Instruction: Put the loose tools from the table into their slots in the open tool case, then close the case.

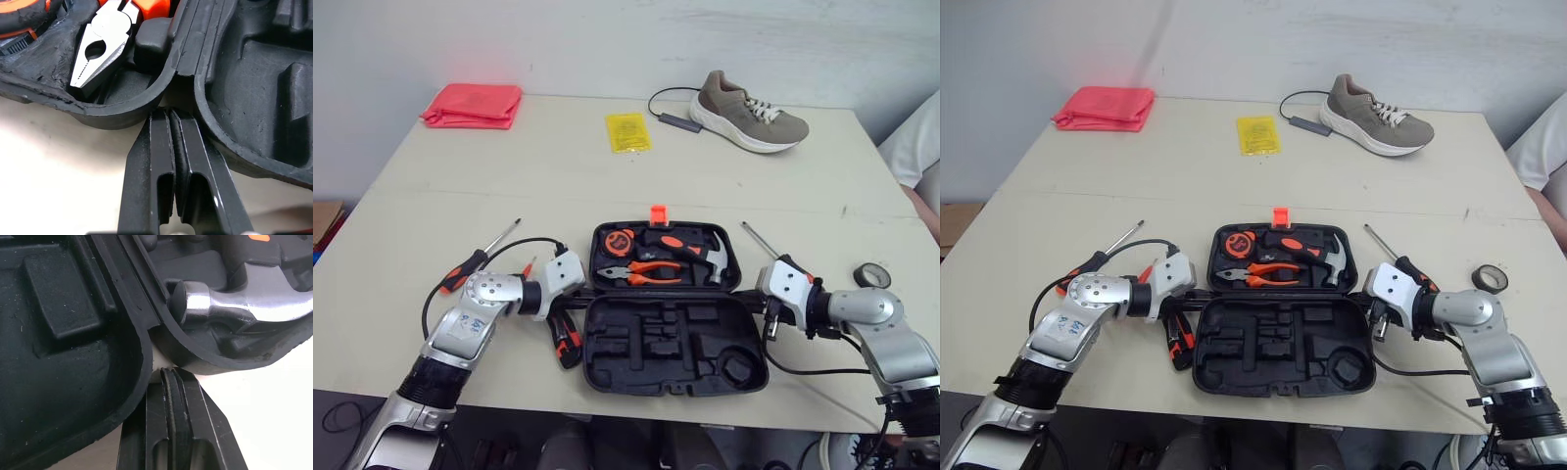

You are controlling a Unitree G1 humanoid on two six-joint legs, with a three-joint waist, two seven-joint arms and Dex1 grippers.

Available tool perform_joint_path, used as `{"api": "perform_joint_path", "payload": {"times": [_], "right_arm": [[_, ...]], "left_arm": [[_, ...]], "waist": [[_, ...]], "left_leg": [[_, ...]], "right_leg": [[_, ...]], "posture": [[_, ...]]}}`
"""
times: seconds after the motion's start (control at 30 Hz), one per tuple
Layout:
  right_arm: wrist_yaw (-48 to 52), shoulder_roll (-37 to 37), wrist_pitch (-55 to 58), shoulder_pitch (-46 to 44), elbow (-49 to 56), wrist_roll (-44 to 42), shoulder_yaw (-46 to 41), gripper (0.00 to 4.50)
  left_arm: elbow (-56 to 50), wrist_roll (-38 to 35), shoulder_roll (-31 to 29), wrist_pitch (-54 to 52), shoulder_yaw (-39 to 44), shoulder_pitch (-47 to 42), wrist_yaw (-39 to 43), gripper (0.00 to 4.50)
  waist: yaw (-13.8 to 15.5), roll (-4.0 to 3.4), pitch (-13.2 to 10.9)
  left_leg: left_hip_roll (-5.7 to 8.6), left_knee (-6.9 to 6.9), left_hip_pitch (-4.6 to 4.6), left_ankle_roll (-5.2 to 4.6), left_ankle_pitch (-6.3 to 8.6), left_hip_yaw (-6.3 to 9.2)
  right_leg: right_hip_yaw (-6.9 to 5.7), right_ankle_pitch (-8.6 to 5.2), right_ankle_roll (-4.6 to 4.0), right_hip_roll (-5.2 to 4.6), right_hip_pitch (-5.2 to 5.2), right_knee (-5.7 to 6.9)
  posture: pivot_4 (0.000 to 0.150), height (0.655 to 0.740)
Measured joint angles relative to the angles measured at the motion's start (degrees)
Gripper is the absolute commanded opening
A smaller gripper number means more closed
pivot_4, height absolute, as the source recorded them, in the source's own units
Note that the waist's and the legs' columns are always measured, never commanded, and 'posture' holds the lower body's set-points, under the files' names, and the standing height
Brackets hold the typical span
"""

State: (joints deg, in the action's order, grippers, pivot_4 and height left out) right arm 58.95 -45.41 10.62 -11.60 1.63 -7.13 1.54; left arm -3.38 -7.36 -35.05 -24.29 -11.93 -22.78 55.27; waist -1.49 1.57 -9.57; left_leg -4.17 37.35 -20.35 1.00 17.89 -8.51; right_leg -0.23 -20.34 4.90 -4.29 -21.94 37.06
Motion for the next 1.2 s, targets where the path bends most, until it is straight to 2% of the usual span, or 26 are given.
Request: {"api": "perform_joint_path", "payload": {"times": [0.33,0.53,0.63,0.67,0.7,0.77,0.87,0.97,1.1,1.2], "right_arm": [[-1.22,0.08,-1.63,1.58,0.58,-0.45,-0.74,0.0],[-0.2,-1.99,-10.22,10.14,2.2,-4.9,-11.71,0.0],[1.56,-2.44,-14.13,17.38,3.27,-9.02,-20.6,0.97],[1.74,-1.95,-14.44,20.25,3.64,-11.06,-24.22,1.49],[1.68,-1.31,-14.62,22.33,3.71,-12.53,-27.26,2.02],[1.72,-1.07,-16.39,26.4,3.13,-13.45,-31.85,3.13],[1.45,0.15,-21.24,32.66,-1.72,-13.46,-39.29,4.5],[0.37,0.77,-24.78,35.78,-10.39,-13.06,-44.21,4.5],[-0.72,0.59,-28.8,37.1,-19.78,-13.01,-47.45,4.5],[-0.86,0.57,-30.43,37.61,-24.0,-13.02,-48.13,4.5]], "left_arm": [[2.95,0.73,-0.19,5.06,0.79,-0.89,0.96,0.08],[0.79,-6.87,-6.78,10.25,14.18,6.56,4.16,0.08],[2.75,-11.64,-8.91,11.24,25.06,10.6,4.06,0.0],[4.68,-13.45,-9.38,11.23,29.93,12.08,3.3,0.56],[6.64,-14.72,-10.12,11.19,33.93,13.41,2.6,0.88],[9.99,-15.56,-11.9,12.23,40.44,16.5,1.72,1.79],[19.88,-13.66,-16.34,19.43,47.8,24.67,1.83,3.16],[33.47,-12.36,-19.08,24.97,53.48,28.59,0.79,4.49],[46.24,-12.32,-22.65,30.26,58.18,30.63,-1.96,4.49],[49.93,-12.5,-23.24,32.38,59.59,32.02,-2.53,4.49]], "waist": [[0.0,0.0,0.0],[-0.16,-0.03,-0.02],[-0.09,-0.02,-0.03],[-0.08,-0.02,-0.03],[-0.09,-0.02,-0.03],[-0.22,-0.01,-0.03],[-0.51,0.01,-0.02],[-0.54,0.06,-0.02],[-0.53,0.17,0.05],[-0.48,0.05,0.07]], "left_leg": [[-0.01,-0.01,-0.01,0.0,0.0,0.0],[-0.07,-0.1,-0.01,0.0,0.0,-0.02],[-0.06,-0.14,0.05,-0.03,0.02,0.04],[-0.06,-0.17,0.06,-0.04,0.03,0.06],[-0.06,-0.18,0.07,-0.06,0.05,0.08],[-0.01,-0.25,0.15,-0.12,0.12,0.05],[-0.07,-0.34,0.26,-0.06,0.35,0.04],[-0.06,-0.33,0.25,-0.42,0.59,0.04],[-0.06,-0.36,0.27,-0.12,0.81,0.11],[-0.07,-0.42,0.26,-0.07,0.84,0.18]], "right_leg": [[0.0,0.0,0.0,0.0,-0.02,0.0],[0.01,0.0,0.0,0.0,-0.06,-0.03],[-0.03,0.0,0.0,-0.02,0.06,-0.1],[-0.06,0.0,0.0,-0.03,0.1,-0.15],[-0.08,0.0,0.0,-0.05,0.12,-0.18],[-0.06,0.0,0.0,-0.12,0.17,-0.23],[-0.12,-0.02,-0.03,-0.1,0.33,-0.48],[-0.15,-0.03,-0.06,-0.19,0.33,-0.55],[-0.2,-0.05,-0.16,-0.37,0.34,-0.55],[-0.27,-0.09,-0.24,-0.43,0.33,-0.54]], "posture": [[0.15,0.74],[0.15,0.74],[0.15,0.74],[0.15,0.74],[0.15,0.74],[0.15,0.74],[0.15,0.74],[0.15,0.74],[0.15,0.74],[0.15,0.74]]}}
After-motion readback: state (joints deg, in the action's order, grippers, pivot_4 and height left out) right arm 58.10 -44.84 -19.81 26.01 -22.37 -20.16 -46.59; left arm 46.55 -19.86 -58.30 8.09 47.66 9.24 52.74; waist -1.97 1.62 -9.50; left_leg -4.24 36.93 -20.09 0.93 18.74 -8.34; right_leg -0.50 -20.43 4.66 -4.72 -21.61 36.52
